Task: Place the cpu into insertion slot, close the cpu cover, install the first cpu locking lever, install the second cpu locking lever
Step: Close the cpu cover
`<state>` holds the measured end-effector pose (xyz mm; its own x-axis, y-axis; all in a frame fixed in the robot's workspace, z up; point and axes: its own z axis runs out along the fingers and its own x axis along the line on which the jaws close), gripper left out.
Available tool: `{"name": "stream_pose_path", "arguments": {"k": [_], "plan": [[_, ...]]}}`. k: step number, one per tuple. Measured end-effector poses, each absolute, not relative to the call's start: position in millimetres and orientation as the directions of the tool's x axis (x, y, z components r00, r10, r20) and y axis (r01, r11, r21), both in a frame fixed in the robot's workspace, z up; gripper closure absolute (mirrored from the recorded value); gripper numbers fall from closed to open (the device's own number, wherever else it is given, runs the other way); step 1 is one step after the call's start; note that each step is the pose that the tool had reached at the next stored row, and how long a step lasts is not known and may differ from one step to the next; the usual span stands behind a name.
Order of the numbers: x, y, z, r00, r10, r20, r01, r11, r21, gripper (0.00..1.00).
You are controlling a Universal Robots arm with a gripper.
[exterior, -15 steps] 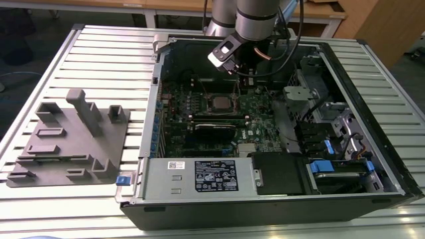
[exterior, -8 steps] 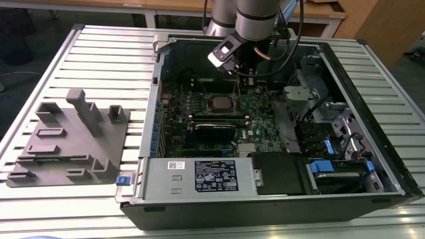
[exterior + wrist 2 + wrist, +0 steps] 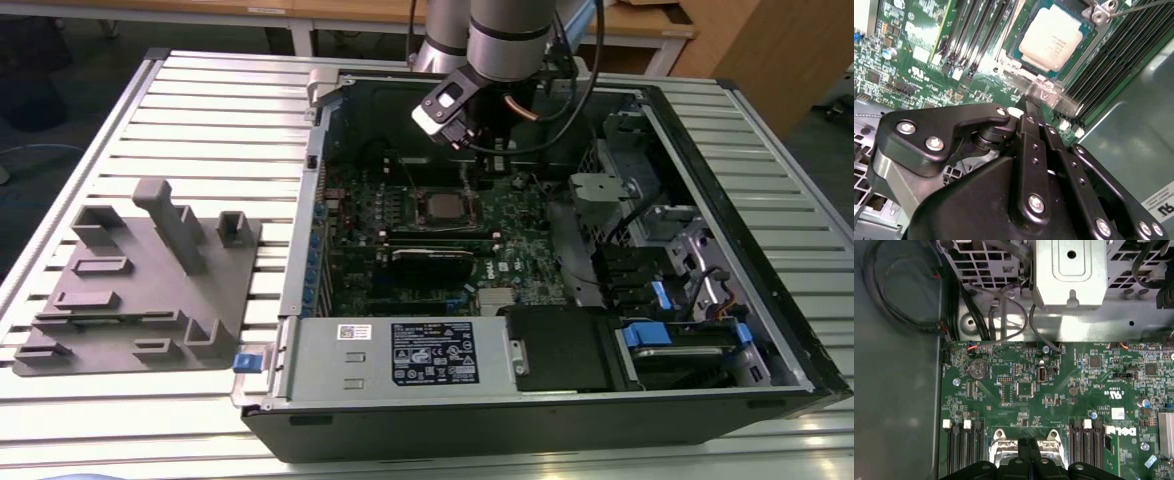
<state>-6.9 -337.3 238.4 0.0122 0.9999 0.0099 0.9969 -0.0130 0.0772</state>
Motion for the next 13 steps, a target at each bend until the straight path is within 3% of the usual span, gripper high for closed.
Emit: {"name": "stream_pose_path", "arguments": {"k": [7, 13], "plan": [[-7.8, -337.3, 238.4, 0.012, 1.0, 0.01, 0.997, -0.013, 0.076, 0.89], [-7.7, -337.3, 237.5, 0.013, 1.0, 0.011, 1.0, -0.013, 0.026, 0.89]]}}
